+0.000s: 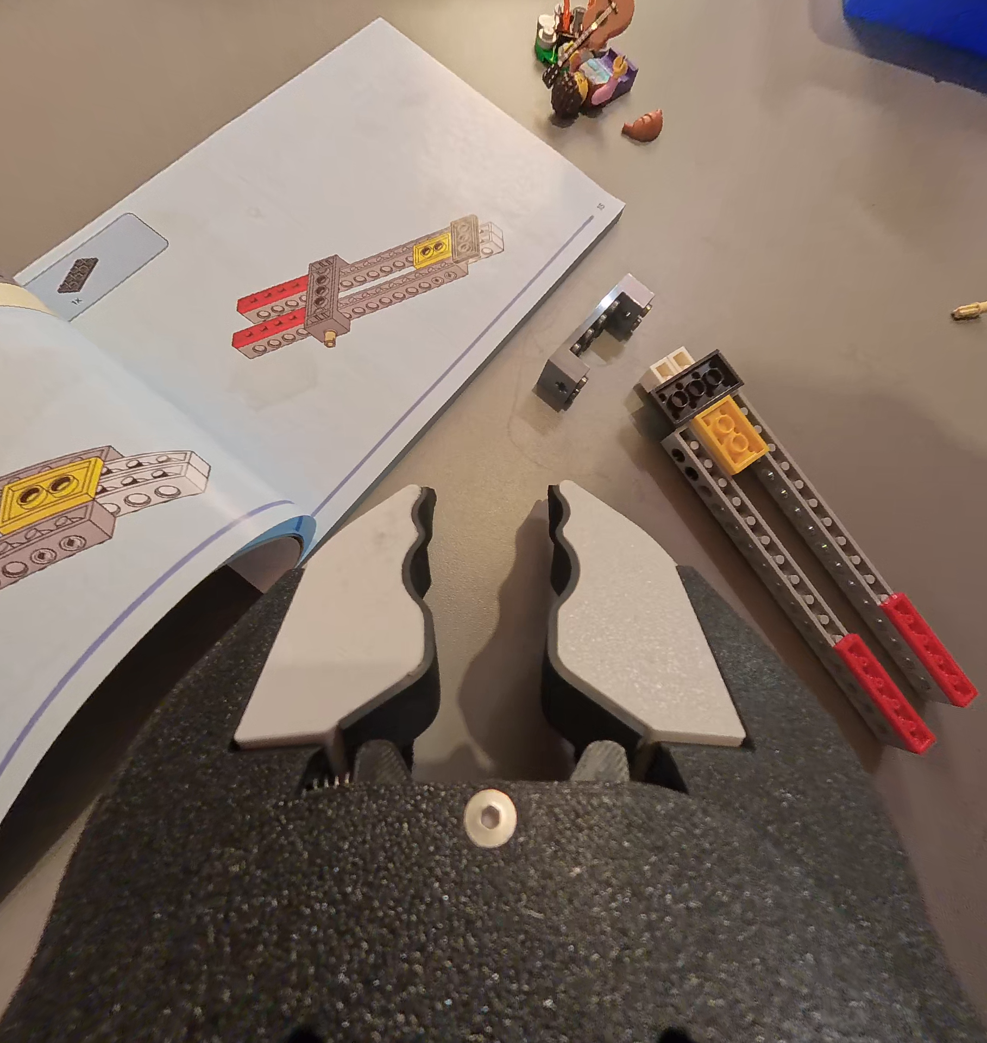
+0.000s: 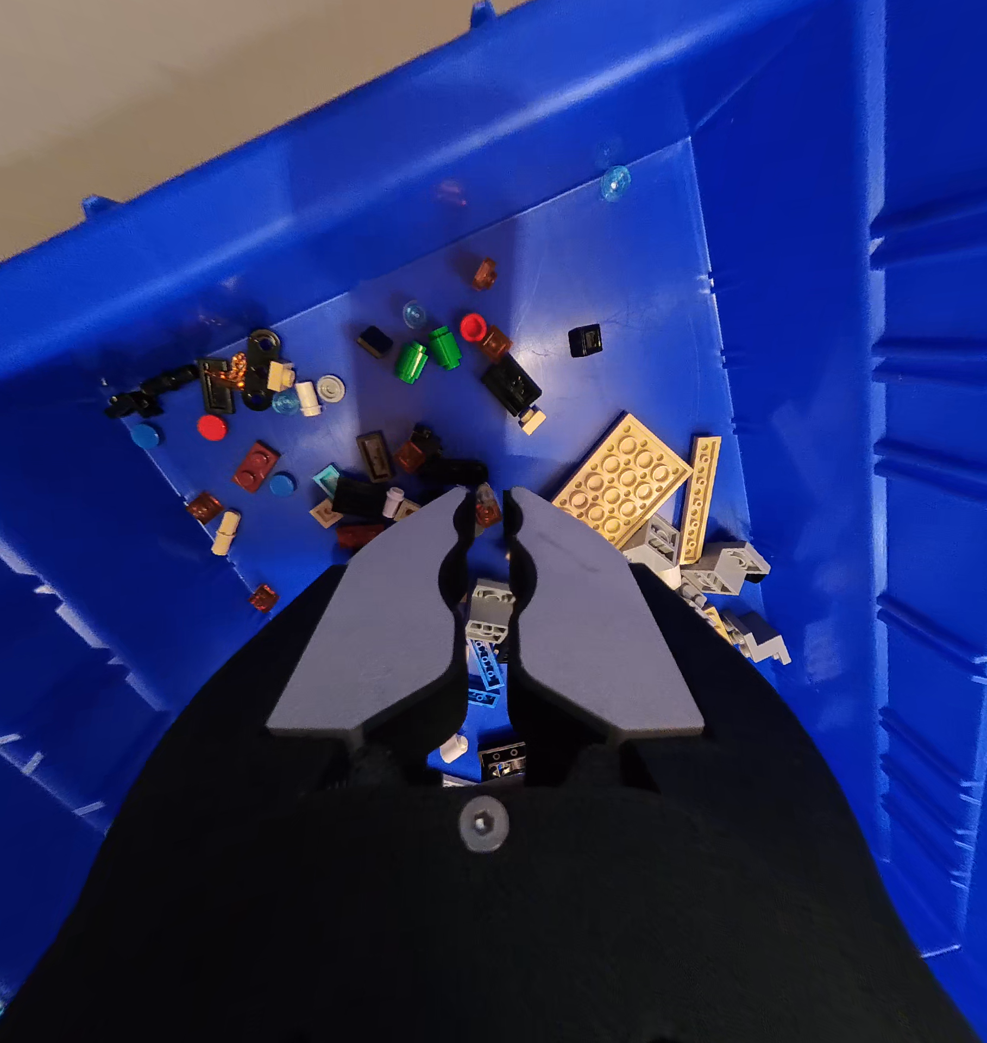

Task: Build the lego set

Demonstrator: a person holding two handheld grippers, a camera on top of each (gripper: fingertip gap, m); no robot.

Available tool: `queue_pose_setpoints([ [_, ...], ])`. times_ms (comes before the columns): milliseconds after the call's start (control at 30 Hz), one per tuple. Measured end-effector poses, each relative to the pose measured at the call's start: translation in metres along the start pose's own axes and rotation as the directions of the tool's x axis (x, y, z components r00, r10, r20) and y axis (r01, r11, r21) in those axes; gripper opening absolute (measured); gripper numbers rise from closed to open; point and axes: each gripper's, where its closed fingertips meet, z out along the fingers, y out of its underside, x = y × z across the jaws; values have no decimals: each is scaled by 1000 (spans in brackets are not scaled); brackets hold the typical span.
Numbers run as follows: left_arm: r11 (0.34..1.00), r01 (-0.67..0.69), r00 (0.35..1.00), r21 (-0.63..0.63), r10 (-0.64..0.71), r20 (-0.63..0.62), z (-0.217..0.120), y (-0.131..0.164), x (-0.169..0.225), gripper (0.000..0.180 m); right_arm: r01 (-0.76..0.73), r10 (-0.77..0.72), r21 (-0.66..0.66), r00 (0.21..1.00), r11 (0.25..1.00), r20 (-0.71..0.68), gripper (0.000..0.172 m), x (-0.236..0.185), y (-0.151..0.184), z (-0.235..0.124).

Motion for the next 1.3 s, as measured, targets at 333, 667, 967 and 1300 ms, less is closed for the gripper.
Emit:
queue_pose_setpoints([
  [333,1000,-11,1000,14,11,-7,-2,-1,2,40,-43,47,38,992,998,-115,4,12,-21,-26],
  [667,975,-25,1000,223,26,-3,-25,-22,2,40,-53,210,446,927,893,-311,4,11,-233,-59],
  [967,928,-110,993,356,90,72,-49,-34,-26,40,-405,569,588,814,700,-117,4,53,-286,16],
  [1300,844,133,986,520,-60,-154,-81,-41,-38,38,-471,550,530,835,706,9,4,38,-285,58],
])
